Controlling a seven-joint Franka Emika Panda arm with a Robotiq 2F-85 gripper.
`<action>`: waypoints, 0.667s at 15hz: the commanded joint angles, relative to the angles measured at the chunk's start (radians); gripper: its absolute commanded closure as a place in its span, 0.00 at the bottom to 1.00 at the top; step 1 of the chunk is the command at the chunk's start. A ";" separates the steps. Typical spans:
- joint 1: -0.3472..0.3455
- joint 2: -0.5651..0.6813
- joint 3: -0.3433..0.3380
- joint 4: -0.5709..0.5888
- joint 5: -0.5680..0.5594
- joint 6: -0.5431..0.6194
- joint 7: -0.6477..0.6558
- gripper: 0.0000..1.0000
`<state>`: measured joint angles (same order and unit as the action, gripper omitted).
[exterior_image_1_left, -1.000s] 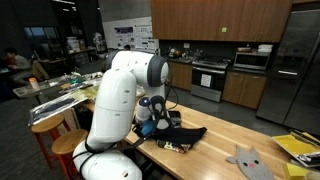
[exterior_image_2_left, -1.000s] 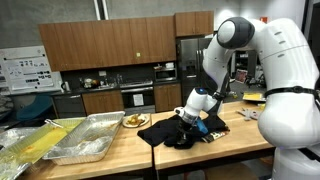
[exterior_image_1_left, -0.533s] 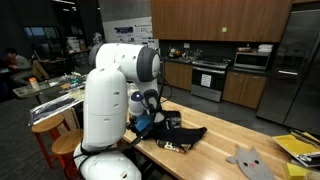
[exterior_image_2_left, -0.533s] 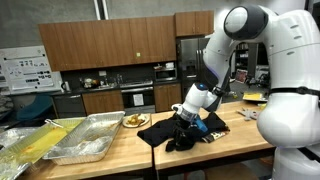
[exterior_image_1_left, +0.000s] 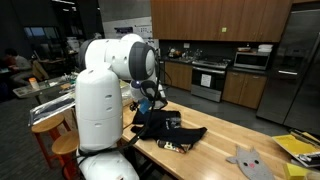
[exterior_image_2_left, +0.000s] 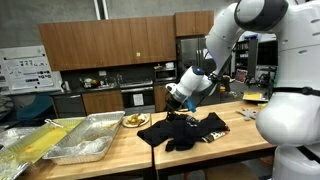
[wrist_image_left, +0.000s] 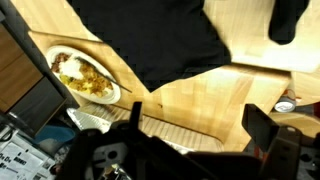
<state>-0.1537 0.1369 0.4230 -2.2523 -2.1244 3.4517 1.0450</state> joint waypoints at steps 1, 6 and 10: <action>-0.145 0.136 0.159 0.146 0.078 0.011 -0.182 0.00; -0.457 0.323 0.487 0.252 0.080 0.009 -0.428 0.00; -0.607 0.403 0.580 0.219 0.071 0.003 -0.488 0.00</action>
<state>-0.6746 0.4732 0.9485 -2.0271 -2.0404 3.4524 0.6082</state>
